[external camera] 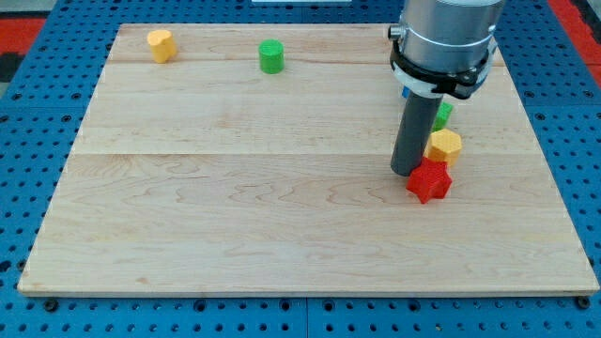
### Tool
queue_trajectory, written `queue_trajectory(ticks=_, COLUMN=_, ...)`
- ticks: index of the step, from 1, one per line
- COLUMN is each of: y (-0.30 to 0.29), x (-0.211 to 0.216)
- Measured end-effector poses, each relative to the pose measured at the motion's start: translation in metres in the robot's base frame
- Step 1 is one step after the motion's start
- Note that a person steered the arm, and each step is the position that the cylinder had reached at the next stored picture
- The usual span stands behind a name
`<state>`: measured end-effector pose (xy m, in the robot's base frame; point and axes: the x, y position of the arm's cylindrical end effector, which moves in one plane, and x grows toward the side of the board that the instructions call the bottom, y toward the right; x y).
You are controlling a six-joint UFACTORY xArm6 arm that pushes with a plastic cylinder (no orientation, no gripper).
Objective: Move the green circle parallel to the left of the green star
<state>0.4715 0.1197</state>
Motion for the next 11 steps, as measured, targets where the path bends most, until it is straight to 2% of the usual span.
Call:
queue_trajectory(ticks=3, y=0.008, x=0.019)
queue_trajectory(ticks=4, y=-0.065, x=-0.011)
queue_trajectory(ticks=5, y=-0.070, x=-0.081)
queue_trajectory(ticks=6, y=-0.032, x=-0.138)
queue_trajectory(ticks=7, y=-0.051, x=-0.199)
queue_trajectory(ticks=8, y=-0.129, x=-0.226)
queue_trajectory(ticks=9, y=-0.206, x=-0.212)
queue_trajectory(ticks=11, y=-0.301, x=-0.166)
